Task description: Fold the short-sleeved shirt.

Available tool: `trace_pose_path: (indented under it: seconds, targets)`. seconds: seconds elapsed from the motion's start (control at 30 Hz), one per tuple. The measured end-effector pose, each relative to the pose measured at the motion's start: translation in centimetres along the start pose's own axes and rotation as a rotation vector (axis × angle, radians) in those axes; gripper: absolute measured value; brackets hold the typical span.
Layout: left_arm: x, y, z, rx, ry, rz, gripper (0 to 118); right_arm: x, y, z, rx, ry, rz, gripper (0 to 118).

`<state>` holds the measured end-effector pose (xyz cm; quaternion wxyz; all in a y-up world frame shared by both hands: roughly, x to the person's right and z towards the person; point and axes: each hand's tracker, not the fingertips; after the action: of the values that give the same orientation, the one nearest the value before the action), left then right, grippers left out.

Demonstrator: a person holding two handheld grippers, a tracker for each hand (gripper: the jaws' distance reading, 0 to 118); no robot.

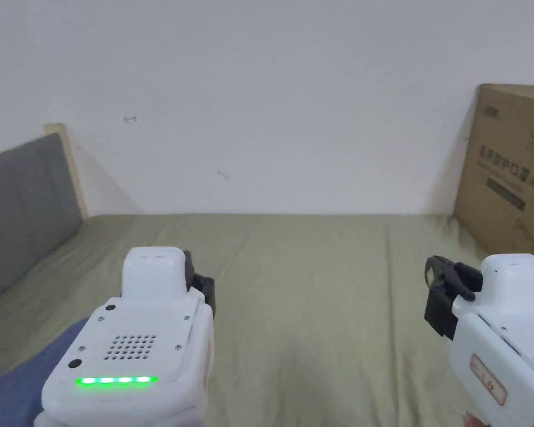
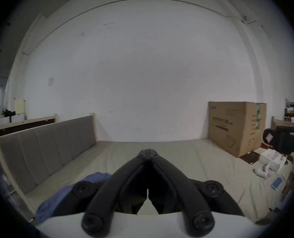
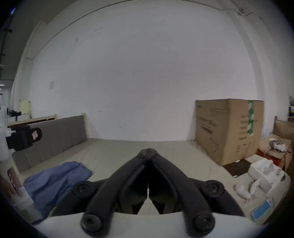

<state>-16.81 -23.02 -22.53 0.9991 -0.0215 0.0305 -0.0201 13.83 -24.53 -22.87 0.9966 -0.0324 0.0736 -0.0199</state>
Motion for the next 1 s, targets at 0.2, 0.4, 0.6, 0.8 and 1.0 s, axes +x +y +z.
trace_pose_path:
  seconds: [0.2, 0.4, 0.6, 0.8, 1.0]
  targets:
    - [-10.6, -0.5, 2.5, -0.007, 0.229, 0.113, 0, -9.7, -0.4, -4.2, -0.053, 0.277, 0.009, 0]
    - [-15.5, -1.8, 2.4, -0.165, 0.212, 0.203, 0, -13.2, -0.7, -5.8, -0.099, 0.359, 0.039, 0]
    - [-22.6, -6.8, -7.5, -0.741, 0.105, 0.177, 0, -10.5, -2.1, -5.0, -0.182, 0.353, 0.029, 0]
    - [-27.4, -14.8, -15.6, -1.009, 0.142, 0.231, 86, -6.8, -4.3, -6.0, -0.305, 0.262, 0.007, 0]
    - [-29.1, -20.6, -21.8, -1.033, 0.149, 0.216, 100, -4.2, -6.2, -6.6, -0.389, 0.195, -0.028, 0]
